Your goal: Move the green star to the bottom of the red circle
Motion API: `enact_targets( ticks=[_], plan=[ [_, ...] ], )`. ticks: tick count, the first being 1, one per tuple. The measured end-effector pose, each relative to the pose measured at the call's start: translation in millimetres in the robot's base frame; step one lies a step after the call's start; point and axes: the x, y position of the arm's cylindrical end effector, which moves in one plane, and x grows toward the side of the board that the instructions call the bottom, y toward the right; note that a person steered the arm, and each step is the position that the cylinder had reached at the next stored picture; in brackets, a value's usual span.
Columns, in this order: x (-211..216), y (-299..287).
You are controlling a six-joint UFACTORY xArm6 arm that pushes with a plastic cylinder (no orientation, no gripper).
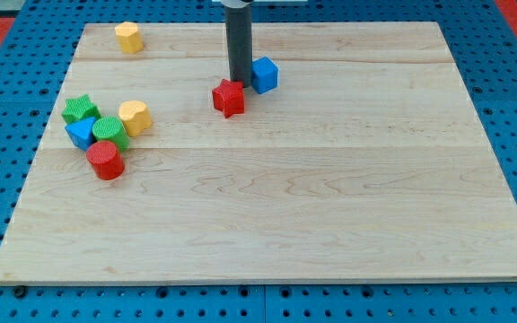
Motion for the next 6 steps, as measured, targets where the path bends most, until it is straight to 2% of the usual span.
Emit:
enact_targets(
  ticks=[1, 2, 3, 5, 6],
  plan=[
    [-33, -10],
    [-35, -43],
    [22, -95],
    [5, -165],
    [61, -244]
  ],
)
